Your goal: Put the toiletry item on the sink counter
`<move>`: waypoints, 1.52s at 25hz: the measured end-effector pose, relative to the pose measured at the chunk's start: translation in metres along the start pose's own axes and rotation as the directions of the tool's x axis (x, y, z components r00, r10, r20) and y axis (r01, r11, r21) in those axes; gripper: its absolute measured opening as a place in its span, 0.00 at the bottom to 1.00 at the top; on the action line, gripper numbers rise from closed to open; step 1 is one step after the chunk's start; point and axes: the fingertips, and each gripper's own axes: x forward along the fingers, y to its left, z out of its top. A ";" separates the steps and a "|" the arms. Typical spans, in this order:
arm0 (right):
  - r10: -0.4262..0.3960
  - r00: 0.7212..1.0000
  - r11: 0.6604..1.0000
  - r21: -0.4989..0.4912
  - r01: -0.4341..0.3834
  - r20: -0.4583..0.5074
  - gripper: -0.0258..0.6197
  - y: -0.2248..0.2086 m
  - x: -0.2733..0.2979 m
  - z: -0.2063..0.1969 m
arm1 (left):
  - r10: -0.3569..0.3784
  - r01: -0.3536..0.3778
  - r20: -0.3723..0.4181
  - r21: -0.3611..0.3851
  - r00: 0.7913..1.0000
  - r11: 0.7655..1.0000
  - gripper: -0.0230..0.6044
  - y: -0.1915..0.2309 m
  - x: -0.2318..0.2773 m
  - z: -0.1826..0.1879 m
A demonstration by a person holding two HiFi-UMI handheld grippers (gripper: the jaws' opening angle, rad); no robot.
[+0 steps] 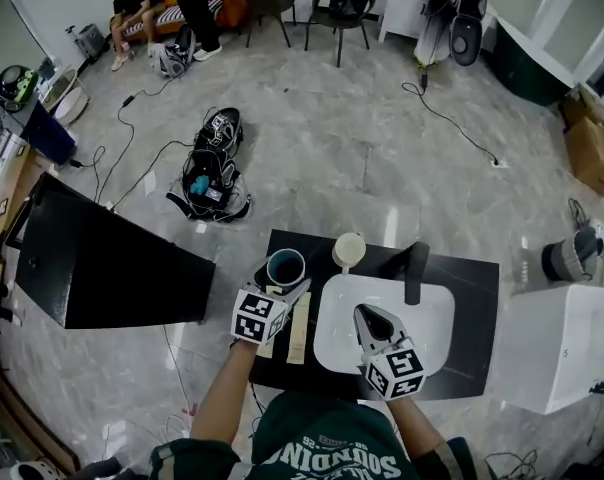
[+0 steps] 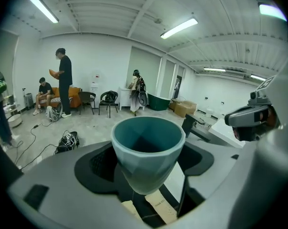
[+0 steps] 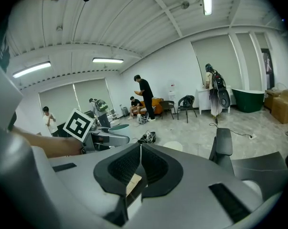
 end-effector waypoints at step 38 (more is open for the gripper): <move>-0.111 0.978 0.986 0.106 0.131 -0.174 0.11 -0.024 0.023 -0.062 | 0.016 -0.016 0.001 0.061 1.000 0.998 0.65 0.088 0.121 -0.039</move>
